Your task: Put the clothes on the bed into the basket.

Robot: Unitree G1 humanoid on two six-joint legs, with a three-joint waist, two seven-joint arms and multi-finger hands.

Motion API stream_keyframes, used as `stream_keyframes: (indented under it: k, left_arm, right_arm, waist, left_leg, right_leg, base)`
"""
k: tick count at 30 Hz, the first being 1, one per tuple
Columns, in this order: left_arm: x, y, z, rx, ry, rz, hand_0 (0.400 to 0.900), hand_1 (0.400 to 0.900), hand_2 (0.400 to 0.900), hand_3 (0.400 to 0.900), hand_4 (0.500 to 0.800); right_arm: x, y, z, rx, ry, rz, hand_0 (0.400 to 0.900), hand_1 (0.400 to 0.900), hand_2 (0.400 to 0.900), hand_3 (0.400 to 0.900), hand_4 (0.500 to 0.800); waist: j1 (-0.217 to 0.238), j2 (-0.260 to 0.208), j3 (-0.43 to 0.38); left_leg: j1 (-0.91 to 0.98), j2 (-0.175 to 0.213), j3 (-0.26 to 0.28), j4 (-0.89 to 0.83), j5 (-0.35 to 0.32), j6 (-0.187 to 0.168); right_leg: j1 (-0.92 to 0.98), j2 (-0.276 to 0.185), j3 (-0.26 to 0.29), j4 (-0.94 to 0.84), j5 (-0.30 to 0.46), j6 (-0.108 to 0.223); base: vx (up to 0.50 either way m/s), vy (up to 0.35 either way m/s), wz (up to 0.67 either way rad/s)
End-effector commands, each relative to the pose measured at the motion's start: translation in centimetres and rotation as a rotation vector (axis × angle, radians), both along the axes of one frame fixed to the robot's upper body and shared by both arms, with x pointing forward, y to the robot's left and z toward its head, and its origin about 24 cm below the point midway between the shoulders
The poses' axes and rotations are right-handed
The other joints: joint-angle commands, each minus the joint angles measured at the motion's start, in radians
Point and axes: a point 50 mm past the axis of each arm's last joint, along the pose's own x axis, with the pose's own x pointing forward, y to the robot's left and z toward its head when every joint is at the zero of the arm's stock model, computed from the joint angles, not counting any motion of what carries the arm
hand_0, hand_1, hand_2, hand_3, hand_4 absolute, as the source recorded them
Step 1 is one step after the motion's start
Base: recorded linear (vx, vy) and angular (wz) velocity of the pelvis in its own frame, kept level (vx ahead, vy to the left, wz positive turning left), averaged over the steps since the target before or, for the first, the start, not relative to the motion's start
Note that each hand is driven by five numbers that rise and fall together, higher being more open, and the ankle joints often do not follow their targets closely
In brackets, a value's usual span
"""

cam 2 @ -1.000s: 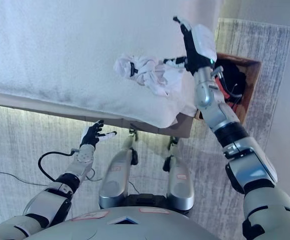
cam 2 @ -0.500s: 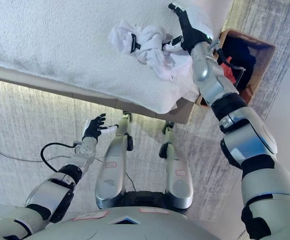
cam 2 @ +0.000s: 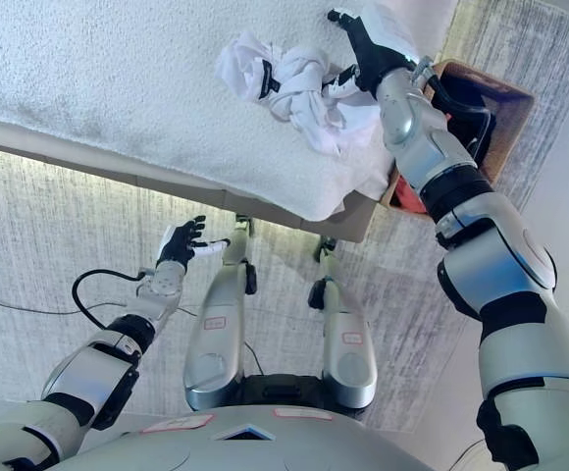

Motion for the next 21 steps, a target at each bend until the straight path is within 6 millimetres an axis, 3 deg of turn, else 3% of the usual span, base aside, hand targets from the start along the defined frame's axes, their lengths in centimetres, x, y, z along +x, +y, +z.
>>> stream_keyframes:
  k: [1, 9, 10, 11, 12, 21]
  left_arm:
    - [-0.8, 2.2, 0.0, 0.016, 0.007, 0.044, 0.900, 0.900, 0.900, 0.900, 0.800]
    - [-1.2, 2.5, -0.3, 0.007, 0.016, 0.041, 0.900, 0.900, 0.900, 0.900, 0.800]
    - [-1.1, 2.5, -0.2, 0.004, 0.010, 0.040, 0.900, 0.900, 0.900, 0.900, 0.800]
    - [-1.0, 2.5, -0.1, 0.003, 0.004, 0.039, 0.900, 0.900, 0.900, 0.900, 0.800]
    - [-0.9, 2.4, 0.0, 0.001, 0.000, 0.035, 0.900, 0.900, 0.900, 0.900, 0.800]
    - [-0.9, 2.3, -0.1, 0.009, 0.010, 0.030, 0.900, 0.900, 0.900, 0.900, 0.800]
  right_arm:
    - [-1.1, 3.9, -1.8, -0.112, 0.143, 0.242, 0.900, 0.900, 0.900, 0.900, 0.800]
    - [-2.1, 4.1, -3.3, -0.179, 0.224, 0.325, 0.900, 0.900, 0.900, 0.900, 0.800]
    - [-2.2, 4.1, -3.3, -0.182, 0.227, 0.330, 0.622, 0.622, 0.622, 0.622, 0.633]
    - [-2.2, 4.2, -3.2, -0.177, 0.227, 0.335, 0.561, 0.561, 0.561, 0.561, 0.596]
    - [-2.2, 4.1, -3.4, -0.173, 0.231, 0.334, 0.400, 0.400, 0.400, 0.400, 0.500]
    - [-2.2, 4.6, -3.2, -0.143, 0.214, 0.337, 0.400, 0.400, 0.400, 0.400, 0.500]
  waist:
    - [0.019, -0.072, -0.010]
    - [0.021, -0.084, -0.008]
    - [0.022, -0.085, -0.007]
    - [0.021, -0.085, -0.007]
    - [0.022, -0.085, -0.005]
    - [0.021, -0.085, -0.004]
  left_leg:
    - [0.021, 0.015, -0.048, 0.034, -0.078, -0.055]
    - [0.033, 0.014, -0.053, 0.020, -0.073, -0.059]
    - [0.036, 0.014, -0.053, 0.016, -0.070, -0.060]
    - [0.037, 0.015, -0.053, 0.013, -0.068, -0.060]
    - [0.040, 0.015, -0.052, 0.009, -0.067, -0.061]
    - [0.050, 0.016, -0.054, -0.001, -0.062, -0.063]
  right_leg:
    - [-0.001, -0.057, 0.097, 0.050, -0.022, 0.037]
    - [0.010, -0.056, 0.092, 0.040, -0.018, 0.041]
    - [0.012, -0.056, 0.093, 0.036, -0.016, 0.041]
    - [0.012, -0.056, 0.093, 0.033, -0.013, 0.042]
    - [0.013, -0.056, 0.095, 0.029, -0.011, 0.042]
    - [0.022, -0.051, 0.095, 0.019, -0.008, 0.045]
  base:
    - [0.01, -0.018, 0.09]
    - [0.00, -0.004, 0.02]
    - [0.00, 0.000, 0.00]
    - [0.00, 0.000, 0.00]
    - [0.00, 0.000, 0.00]
    - [0.00, 0.000, 0.00]
